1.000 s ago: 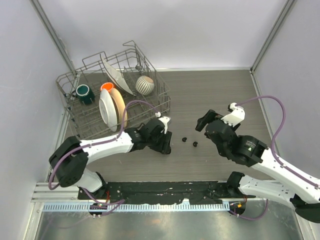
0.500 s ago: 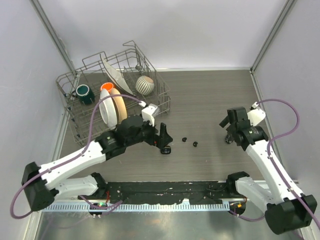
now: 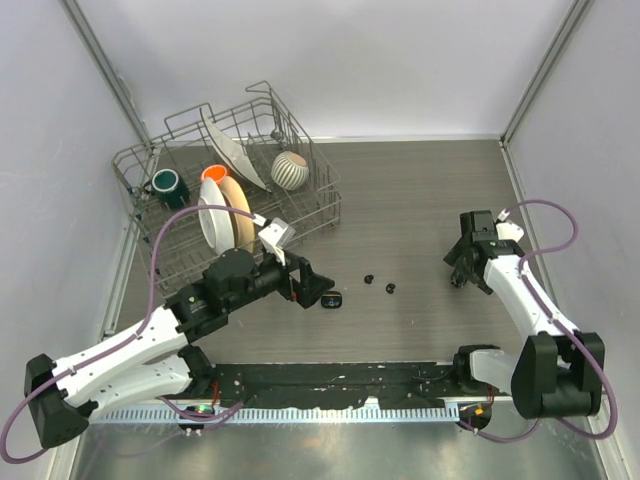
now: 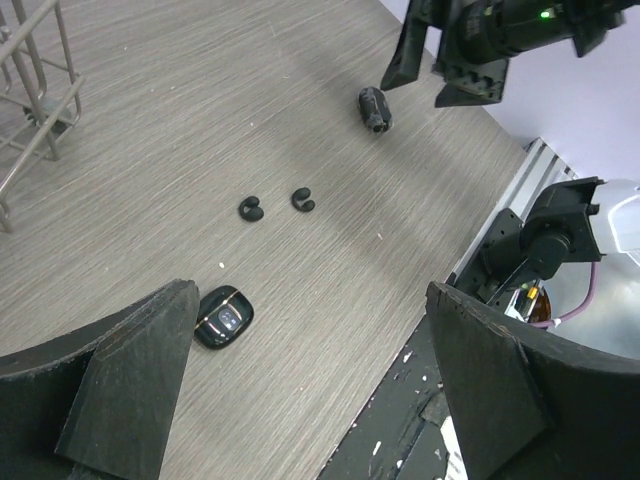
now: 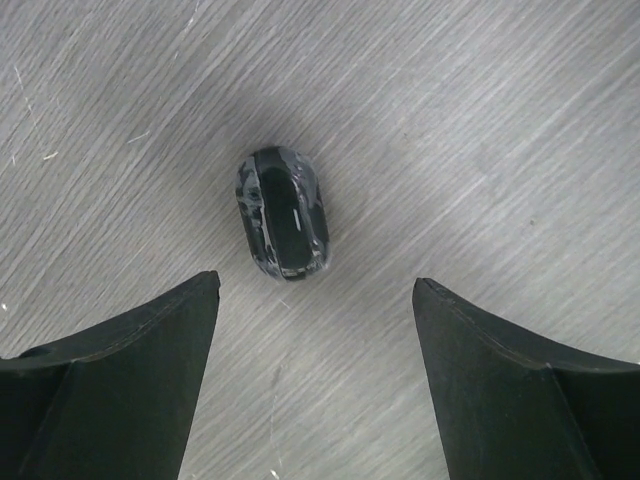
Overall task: Insert the wireless bluetooth earbuds into the charging case
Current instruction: Pick up the charging case at the center of the board.
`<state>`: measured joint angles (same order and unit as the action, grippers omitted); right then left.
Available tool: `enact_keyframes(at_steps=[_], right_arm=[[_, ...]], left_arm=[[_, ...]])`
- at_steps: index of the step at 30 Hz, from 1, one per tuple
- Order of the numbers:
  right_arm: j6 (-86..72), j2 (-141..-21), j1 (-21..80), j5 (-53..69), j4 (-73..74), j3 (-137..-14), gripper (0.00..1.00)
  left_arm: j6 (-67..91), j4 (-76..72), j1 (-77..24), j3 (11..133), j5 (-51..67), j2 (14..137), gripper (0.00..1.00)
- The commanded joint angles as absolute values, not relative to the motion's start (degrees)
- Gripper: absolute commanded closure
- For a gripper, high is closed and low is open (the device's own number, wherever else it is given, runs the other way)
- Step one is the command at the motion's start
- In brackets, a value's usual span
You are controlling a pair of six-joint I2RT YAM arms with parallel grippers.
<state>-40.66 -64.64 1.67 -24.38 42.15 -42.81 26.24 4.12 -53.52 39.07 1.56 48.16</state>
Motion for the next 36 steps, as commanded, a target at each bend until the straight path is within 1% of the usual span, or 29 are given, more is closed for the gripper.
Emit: enact_keyframes(at_steps=[1, 5, 9, 15, 21, 25, 28, 29, 31, 32, 35, 36], right_arm=[[-39.55, -69.77, 0.70, -21.98, 35.43, -42.36, 0.18], [-40.08, -75.05, 0.79, -20.83, 33.23, -43.33, 0.22], [-41.13, -78.57, 0.70, -20.04, 31.91, -43.77, 0.25], [-37.89, -81.82, 0.70, -20.57, 30.76, -44.82, 0.25], [-32.35, -84.55, 0.70, -26.18, 32.87, -48.33, 0.24], [-31.73, -85.95, -1.05, -24.09, 31.65, -48.87, 0.24], [-31.73, -87.62, -1.49, -22.59, 30.68, -48.78, 0.26], [-31.55, -88.06, -1.58, -22.07, 30.50, -48.61, 0.31], [-31.55, -88.86, -1.58, -20.92, 29.80, -48.34, 0.36], [-31.73, -88.94, -1.67, -20.74, 29.62, -47.73, 0.41], [-31.55, -88.86, -1.67, -18.99, 28.39, -46.85, 0.51], [-31.99, -88.86, -1.67, -18.90, 28.30, -46.58, 0.53]], left_arm=[[23.47, 1.93, -53.53, 40.51, 3.95, 48.07, 0.00], [22.33, 5.70, -53.53, 42.18, 3.52, 48.87, 0.00], [22.33, 5.71, -53.53, 41.40, 0.54, 48.08, 0.00], [21.71, 5.19, -53.53, 39.73, -3.95, 44.83, 0.00], [20.74, 4.57, -53.53, 38.41, -5.10, 43.68, 0.00], [21.53, 5.01, -53.53, 38.67, -6.50, 44.21, 0.00], [23.03, 4.92, -53.53, 38.94, -7.91, 44.03, 0.00], [23.20, 4.75, -53.53, 38.94, -7.91, 43.77, 0.00], [23.90, 4.22, -53.53, 38.67, -8.00, 43.42, 0.00], [24.34, 4.31, -53.53, 38.67, -8.00, 43.16, 0.00], [26.98, 5.36, -53.53, 38.94, -8.96, 42.45, 0.00], [27.33, 5.45, -53.53, 38.85, -9.57, 42.28, 0.00]])
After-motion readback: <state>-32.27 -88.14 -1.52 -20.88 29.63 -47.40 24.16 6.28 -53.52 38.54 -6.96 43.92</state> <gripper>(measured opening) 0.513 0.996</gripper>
